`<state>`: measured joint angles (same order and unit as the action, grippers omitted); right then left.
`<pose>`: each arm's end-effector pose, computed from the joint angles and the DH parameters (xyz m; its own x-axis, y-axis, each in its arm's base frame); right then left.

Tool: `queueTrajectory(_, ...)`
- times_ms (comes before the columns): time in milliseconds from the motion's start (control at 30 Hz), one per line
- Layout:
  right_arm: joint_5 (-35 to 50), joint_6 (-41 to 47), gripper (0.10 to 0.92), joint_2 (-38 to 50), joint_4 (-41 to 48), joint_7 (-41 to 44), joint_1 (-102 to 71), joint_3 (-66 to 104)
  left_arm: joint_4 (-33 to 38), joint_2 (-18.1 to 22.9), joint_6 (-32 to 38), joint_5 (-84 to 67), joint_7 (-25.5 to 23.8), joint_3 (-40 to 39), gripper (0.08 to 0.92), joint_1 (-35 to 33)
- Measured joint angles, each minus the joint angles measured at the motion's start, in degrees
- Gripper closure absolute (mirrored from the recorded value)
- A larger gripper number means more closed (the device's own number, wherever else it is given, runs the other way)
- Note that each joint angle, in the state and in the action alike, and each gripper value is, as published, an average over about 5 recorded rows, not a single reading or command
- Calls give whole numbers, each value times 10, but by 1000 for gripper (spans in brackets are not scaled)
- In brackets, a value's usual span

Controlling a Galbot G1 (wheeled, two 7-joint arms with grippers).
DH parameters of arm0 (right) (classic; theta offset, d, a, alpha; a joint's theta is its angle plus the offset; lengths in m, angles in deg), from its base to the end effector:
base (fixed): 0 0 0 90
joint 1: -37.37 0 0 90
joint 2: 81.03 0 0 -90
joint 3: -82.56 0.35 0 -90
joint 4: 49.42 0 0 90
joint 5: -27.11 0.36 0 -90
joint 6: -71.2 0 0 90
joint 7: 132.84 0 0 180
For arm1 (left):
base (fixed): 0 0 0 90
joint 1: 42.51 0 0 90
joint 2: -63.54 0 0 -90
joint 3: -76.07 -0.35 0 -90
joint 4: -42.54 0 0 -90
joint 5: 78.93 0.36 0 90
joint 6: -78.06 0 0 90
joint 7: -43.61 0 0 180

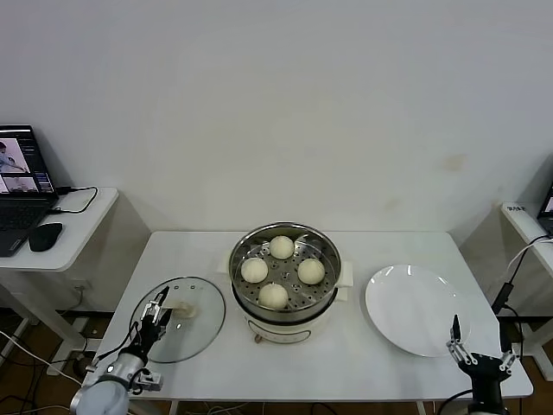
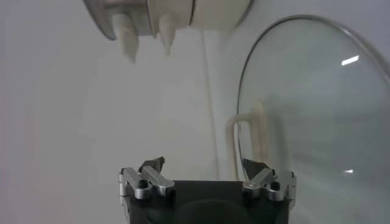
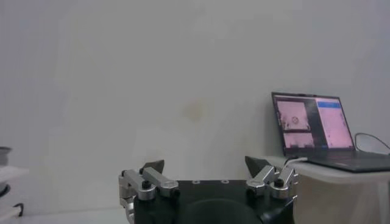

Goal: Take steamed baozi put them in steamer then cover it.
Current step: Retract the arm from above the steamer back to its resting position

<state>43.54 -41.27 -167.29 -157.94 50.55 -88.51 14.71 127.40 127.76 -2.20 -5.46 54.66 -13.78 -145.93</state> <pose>0.1233 -0.1438 -0.3690 -0.9458 0.2879 -0.1503 0.2918 0.9565 -0.0040 0.2690 0.1671 -0.4176 -0.9772 0.1543 0.1460 0.1262 -0.1317 0.9832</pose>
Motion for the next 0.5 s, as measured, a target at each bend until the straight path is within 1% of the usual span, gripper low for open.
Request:
queueTrajectory(233,-1,-2,202,-6,-2,0,-3,-2,-16,-2,3,2,-7,-11,177,29)
queueTrajectory(500,-2,-3,202,-7,-10,1,-11,-5,-43,6,8,5,-8,-22,177,54)
